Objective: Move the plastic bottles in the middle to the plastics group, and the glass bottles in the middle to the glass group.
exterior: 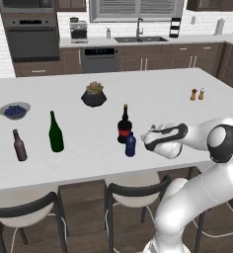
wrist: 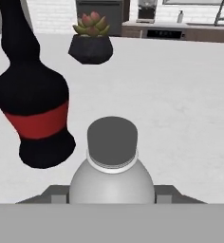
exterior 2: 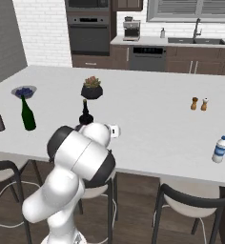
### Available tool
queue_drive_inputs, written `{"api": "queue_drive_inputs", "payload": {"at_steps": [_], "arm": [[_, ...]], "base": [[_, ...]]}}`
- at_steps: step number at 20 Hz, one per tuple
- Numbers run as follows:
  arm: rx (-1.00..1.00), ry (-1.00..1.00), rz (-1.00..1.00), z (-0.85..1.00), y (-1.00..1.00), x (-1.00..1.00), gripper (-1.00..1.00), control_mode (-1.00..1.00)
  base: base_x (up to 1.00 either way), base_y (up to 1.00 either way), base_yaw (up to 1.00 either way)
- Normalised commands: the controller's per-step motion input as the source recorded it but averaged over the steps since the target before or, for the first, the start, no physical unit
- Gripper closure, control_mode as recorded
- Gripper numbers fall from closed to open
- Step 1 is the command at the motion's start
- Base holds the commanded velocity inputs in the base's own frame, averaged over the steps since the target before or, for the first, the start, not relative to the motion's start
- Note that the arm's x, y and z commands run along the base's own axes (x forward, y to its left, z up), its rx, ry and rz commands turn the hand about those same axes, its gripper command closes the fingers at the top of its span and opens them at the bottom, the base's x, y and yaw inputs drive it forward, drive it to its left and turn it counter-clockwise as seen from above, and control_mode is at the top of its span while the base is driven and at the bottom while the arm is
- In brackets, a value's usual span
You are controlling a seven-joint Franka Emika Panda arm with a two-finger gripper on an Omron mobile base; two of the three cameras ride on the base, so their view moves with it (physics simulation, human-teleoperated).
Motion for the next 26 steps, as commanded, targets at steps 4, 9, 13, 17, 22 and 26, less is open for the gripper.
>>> {"api": "queue_drive_inputs", "payload": {"at_steps": [4, 9, 13, 17, 22, 26], "arm": [[-0.01, -0.02, 0.0, 0.1, -0.1, -0.33, 1.0, -1.0], [0.0, 0.1, -0.09, 0.61, -0.36, -0.06, 1.0, -1.0], [0.0, 0.25, -0.22, 0.7, -0.65, 0.26, 1.0, -1.0], [0.0, 0.28, -0.22, 0.54, -0.89, 0.47, 1.0, -1.0], [0.0, 0.3, -0.27, 0.47, -0.91, 0.45, 1.0, -1.0], [0.0, 0.28, -0.3, 0.22, -0.98, 0.18, 1.0, -1.0]], "base": [[0.0, 0.0, 0.0], [0.0, 0.0, 0.0], [0.0, 0.0, 0.0], [0.0, 0.0, 0.0], [0.0, 0.0, 0.0], [0.0, 0.0, 0.0]]}}
